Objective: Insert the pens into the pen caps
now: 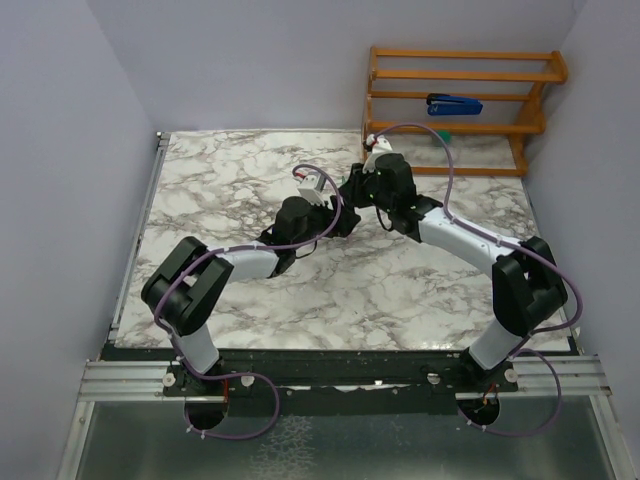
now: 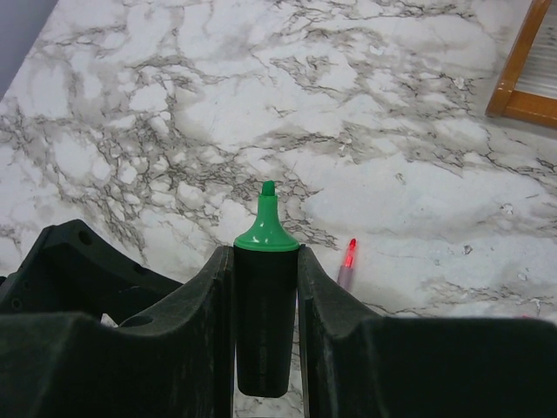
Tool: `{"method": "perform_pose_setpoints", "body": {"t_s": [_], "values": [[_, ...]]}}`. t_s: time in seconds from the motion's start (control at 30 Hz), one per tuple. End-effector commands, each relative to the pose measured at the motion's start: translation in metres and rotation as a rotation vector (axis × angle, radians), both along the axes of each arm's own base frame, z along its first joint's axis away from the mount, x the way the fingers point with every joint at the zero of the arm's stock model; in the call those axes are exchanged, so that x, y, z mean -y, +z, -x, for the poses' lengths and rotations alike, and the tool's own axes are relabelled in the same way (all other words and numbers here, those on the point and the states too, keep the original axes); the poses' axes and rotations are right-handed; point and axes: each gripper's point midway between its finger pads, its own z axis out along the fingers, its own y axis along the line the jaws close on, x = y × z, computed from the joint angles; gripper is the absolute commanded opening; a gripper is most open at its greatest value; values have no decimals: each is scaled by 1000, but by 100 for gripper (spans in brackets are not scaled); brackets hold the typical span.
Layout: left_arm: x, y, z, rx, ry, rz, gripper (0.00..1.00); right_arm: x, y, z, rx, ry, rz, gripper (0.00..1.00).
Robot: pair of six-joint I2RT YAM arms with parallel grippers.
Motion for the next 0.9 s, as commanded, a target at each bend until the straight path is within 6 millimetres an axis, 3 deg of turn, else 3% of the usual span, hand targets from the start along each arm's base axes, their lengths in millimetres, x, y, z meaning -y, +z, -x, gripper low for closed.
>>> {"method": "perform_pose_setpoints", "body": {"t_s": [0.0,0.3,0.53,0.63,0.77,0.87], "values": [[13,19,-2,56,-44,53,63,-2,7,5,25,-3,-19,0],[18,33,-4,110,-68,72,46,0,1,9,14,-2,-14,1],[20,28,-6,99,-71,71,38,0,1,12,13,3,-18,0],[21,26,-6,94,-72,72,30,-1,2,13,14,5,-21,0],[19,22,-6,96,-70,60,4,-1,-1,14,7,7,-18,0],[13,19,-5,101,-66,43,0,-2,-2,16,4,9,-22,0]]}}
